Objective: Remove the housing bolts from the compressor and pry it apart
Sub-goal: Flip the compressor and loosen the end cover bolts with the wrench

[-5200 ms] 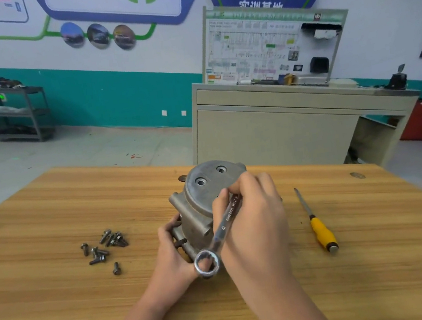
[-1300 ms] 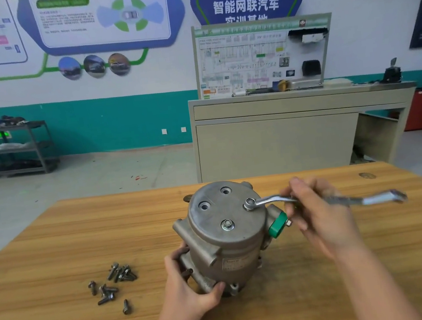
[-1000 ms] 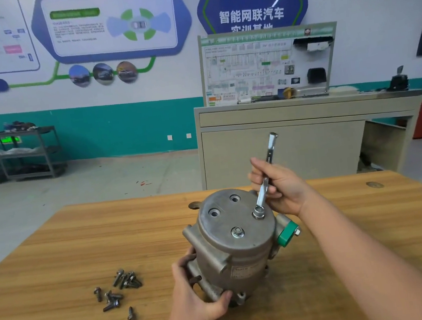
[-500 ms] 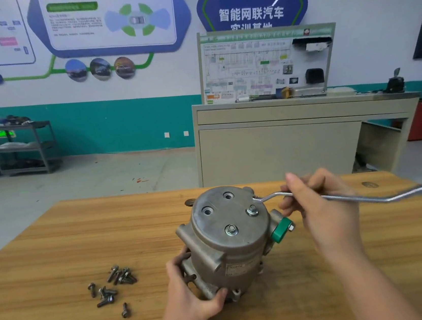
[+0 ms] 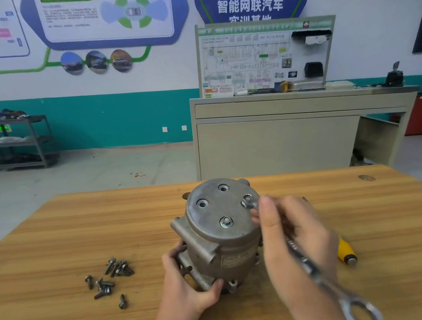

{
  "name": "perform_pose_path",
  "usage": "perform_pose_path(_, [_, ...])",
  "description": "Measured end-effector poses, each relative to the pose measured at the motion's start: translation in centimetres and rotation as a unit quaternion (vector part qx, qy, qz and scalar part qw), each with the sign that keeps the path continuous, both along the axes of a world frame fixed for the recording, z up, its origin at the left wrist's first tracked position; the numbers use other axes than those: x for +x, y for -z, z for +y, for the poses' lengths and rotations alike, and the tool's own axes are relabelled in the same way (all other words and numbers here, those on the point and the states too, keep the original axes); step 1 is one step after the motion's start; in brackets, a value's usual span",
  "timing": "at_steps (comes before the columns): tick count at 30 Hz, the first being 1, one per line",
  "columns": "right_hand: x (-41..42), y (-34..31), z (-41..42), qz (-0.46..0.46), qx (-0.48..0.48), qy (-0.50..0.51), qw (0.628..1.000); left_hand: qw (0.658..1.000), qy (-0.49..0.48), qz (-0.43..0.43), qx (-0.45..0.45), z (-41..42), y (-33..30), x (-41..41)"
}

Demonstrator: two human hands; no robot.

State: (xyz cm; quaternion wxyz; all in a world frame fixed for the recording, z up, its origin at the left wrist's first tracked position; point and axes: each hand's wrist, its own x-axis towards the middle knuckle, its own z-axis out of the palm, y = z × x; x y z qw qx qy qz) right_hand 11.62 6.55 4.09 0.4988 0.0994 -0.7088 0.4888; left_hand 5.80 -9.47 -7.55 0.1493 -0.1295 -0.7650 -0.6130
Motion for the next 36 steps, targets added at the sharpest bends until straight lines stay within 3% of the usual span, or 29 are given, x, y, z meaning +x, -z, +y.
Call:
perform_pose_path(2, [0.4,0.2,-0.6,0.03,0.053,0.056,0.997,1.0,-0.004,0.006,-0.002,0.1,0.0,0.0])
perform_pose_path(6, [0.1,0.6,-0.6,0.045,0.022,0.08,0.996,1.0,-0.002,0.002,0.005,0.3,-0.2,0.1])
perform_pose_path(9, [-0.4,1.1,-0.2,0.007,-0.17,-0.037,0.985,1.0,0.004,0.002,0.009,0.2,-0.3,0.1])
perform_pose_path(11, [-0.7,0.7,0.8,-0.019,-0.323,-0.185,0.928,1.0,0.009,0.003,0.012,0.2,-0.4,0.1])
perform_pose_path(13, [-1.4,0.0,2.7,-0.055,-0.392,-0.267,0.878,1.0,0.016,0.007,0.012,0.2,-0.4,0.0])
perform_pose_path(17, [-5.1,-2.5,5.9,-0.187,-0.386,-0.29,0.855,1.0,0.01,0.014,0.011,0.4,-0.4,-0.3])
perform_pose_path(20, [-8.7,-5.0,6.5,-0.294,-0.334,-0.335,0.831,1.0,0.01,0.006,0.019,0.3,0.0,-0.6])
perform_pose_path(24, [-12.0,-6.4,4.7,-0.367,-0.242,-0.414,0.797,1.0,0.009,0.005,0.016,0.1,0.5,-0.9])
perform_pose_path(27, [-12.6,-7.1,4.0,-0.356,-0.267,-0.454,0.772,1.0,0.012,0.003,0.018,-0.2,0.6,-1.1])
perform_pose_path(30, [-11.2,-7.9,5.1,-0.247,-0.409,-0.471,0.741,1.0,0.016,-0.001,0.025,-0.3,0.5,-0.9])
perform_pose_path(32, [-9.4,-7.5,5.8,-0.159,-0.409,-0.434,0.787,0.999,0.012,-0.001,0.033,-0.1,0.3,-0.8])
perform_pose_path(36, [-5.6,-5.0,5.9,-0.033,-0.287,-0.309,0.906,0.999,0.007,-0.003,0.041,0.3,-0.1,-0.6])
